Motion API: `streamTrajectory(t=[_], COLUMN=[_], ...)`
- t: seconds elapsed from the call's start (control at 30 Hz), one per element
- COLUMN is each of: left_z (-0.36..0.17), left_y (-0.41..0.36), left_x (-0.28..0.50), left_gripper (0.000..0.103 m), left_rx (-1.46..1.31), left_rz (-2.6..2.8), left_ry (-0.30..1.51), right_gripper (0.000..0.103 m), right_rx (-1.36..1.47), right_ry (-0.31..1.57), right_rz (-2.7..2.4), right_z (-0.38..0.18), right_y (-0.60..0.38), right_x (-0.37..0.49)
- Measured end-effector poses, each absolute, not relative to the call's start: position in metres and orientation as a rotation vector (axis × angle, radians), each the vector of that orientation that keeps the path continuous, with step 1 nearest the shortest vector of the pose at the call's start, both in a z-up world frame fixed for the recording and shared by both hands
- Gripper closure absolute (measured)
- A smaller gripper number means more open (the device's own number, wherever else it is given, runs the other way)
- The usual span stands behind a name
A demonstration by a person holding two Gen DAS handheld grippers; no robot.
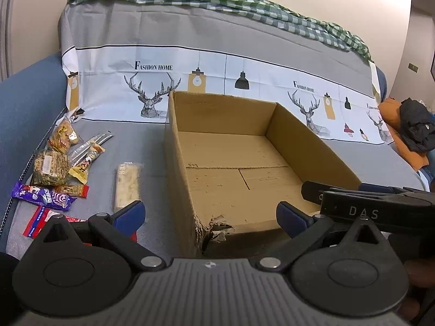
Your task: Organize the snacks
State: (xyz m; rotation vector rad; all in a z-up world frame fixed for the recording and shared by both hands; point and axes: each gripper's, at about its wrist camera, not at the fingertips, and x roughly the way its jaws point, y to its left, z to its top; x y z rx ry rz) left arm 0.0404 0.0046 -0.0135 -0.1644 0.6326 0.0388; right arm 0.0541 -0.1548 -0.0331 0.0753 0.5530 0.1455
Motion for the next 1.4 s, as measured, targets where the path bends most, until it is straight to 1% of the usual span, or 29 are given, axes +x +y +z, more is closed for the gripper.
streamTrajectory(t=[0.7, 0.77, 0.9, 1.0, 1.03, 1.07, 1.1, 1.17, 1.2, 1.27, 1.4], left_z=[-0.015, -0.015, -0.014, -0.014, -0.015, -0.016, -0.017, -0.018, -0.019, -0.02, -0.029], left_y=[0.005, 0.006, 0.007, 0.007, 0.007, 0.008, 0.009, 0.015, 0.02, 0.03, 0.056], left_x=[0.037, 0.036, 0.033, 0.032, 0.032, 0.031, 0.031, 0.03, 0.03, 0.029, 0.027], left_gripper=[0.001, 0.001, 0.001, 0.013, 0.023, 0.038, 0.045, 0.079, 0.083, 0.085, 0.085], left_rx=[-0.15, -0.152, -0.156, -0.155, -0.154, -0.153, -0.152, -0.162, -0.173, -0.196, -0.233], left_rz=[-0.03, -0.037, -0.057, -0.081, -0.087, -0.09, -0.092, -0.093, -0.091, -0.077, -0.016], left_ry=[0.613, 0.61, 0.592, 0.583, 0.584, 0.584, 0.584, 0.583, 0.583, 0.575, 0.548], right_gripper=[0.002, 0.006, 0.01, 0.016, 0.02, 0.025, 0.028, 0.042, 0.045, 0.051, 0.051], right_rx=[0.061, 0.059, 0.055, 0.065, 0.064, 0.067, 0.068, 0.077, 0.087, 0.109, 0.139], right_ry=[0.535, 0.524, 0.504, 0.506, 0.502, 0.502, 0.5, 0.498, 0.502, 0.504, 0.481], right_rz=[0.138, 0.139, 0.135, 0.139, 0.14, 0.143, 0.145, 0.156, 0.163, 0.18, 0.22], right_z=[-0.034, -0.033, -0.032, -0.032, -0.032, -0.031, -0.031, -0.031, -0.032, -0.031, -0.032], right_y=[-0.152, -0.152, -0.151, -0.149, -0.148, -0.147, -0.146, -0.144, -0.143, -0.139, -0.128], right_x=[0.05, 0.049, 0.048, 0.047, 0.047, 0.047, 0.047, 0.047, 0.047, 0.048, 0.047])
